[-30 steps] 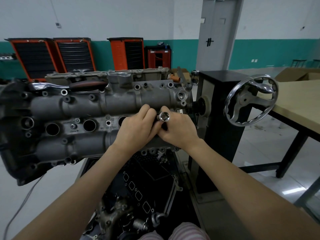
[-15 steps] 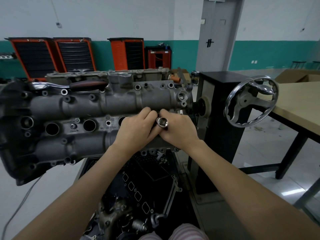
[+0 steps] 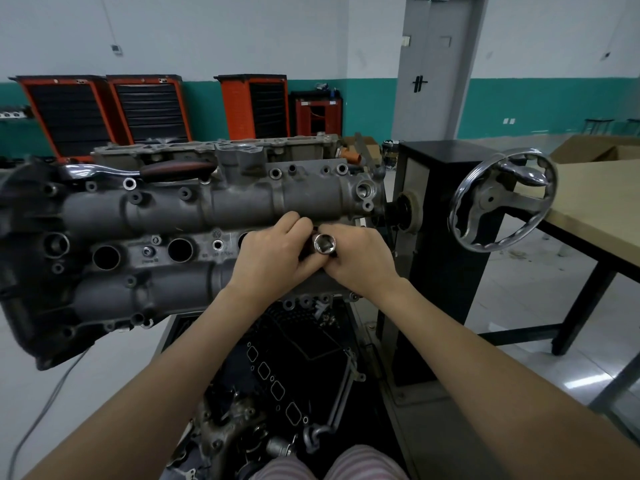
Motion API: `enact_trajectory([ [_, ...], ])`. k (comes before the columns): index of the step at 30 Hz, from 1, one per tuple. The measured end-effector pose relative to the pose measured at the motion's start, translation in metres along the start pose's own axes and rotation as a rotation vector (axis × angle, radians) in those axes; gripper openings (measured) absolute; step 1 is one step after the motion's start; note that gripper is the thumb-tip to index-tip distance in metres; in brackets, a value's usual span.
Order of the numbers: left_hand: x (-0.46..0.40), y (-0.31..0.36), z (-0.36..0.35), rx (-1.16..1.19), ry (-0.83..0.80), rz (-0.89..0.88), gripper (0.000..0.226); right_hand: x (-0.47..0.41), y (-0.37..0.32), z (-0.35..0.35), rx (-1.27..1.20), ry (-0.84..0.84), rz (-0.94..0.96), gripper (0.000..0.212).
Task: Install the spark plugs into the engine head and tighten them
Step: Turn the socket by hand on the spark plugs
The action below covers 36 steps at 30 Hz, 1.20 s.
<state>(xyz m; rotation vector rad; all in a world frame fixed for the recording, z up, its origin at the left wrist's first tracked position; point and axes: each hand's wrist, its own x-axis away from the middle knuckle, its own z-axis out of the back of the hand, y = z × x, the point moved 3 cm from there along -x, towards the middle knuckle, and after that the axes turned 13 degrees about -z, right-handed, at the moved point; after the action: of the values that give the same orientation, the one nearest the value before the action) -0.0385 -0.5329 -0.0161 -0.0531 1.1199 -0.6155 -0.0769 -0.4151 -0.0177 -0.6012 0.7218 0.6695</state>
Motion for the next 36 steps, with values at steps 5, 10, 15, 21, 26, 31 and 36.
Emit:
enact_trajectory([
  [5,0.002,-0.001,-0.0017,-0.004,-0.03,0.002,0.035,-0.0005,0.0005,-0.001,0.001,0.024,-0.043,0.015],
  [10,0.0029,-0.0026,-0.0003,0.011,0.009,-0.012,0.032,-0.0029,0.0027,-0.0048,0.044,-0.025,-0.075,0.021],
  [15,0.0029,-0.0029,-0.0017,-0.027,0.024,-0.01,0.033,-0.0018,-0.004,0.0019,0.045,-0.007,-0.007,0.015],
  [21,0.0012,-0.0003,-0.0005,-0.022,0.003,-0.023,0.033,-0.0002,-0.0011,-0.0025,0.049,0.013,-0.024,0.015],
  [26,0.0003,0.0012,0.0024,0.006,-0.075,0.003,0.033,-0.0011,0.0001,-0.0037,0.055,0.028,-0.026,0.016],
  [31,-0.001,0.0048,0.005,0.104,-0.085,0.003,0.037,0.0009,-0.0001,-0.0013,0.036,0.02,0.0,0.021],
  [36,-0.001,0.0028,0.0041,0.145,-0.034,0.042,0.03,0.0011,0.0013,-0.0012,0.011,0.062,0.013,0.014],
])
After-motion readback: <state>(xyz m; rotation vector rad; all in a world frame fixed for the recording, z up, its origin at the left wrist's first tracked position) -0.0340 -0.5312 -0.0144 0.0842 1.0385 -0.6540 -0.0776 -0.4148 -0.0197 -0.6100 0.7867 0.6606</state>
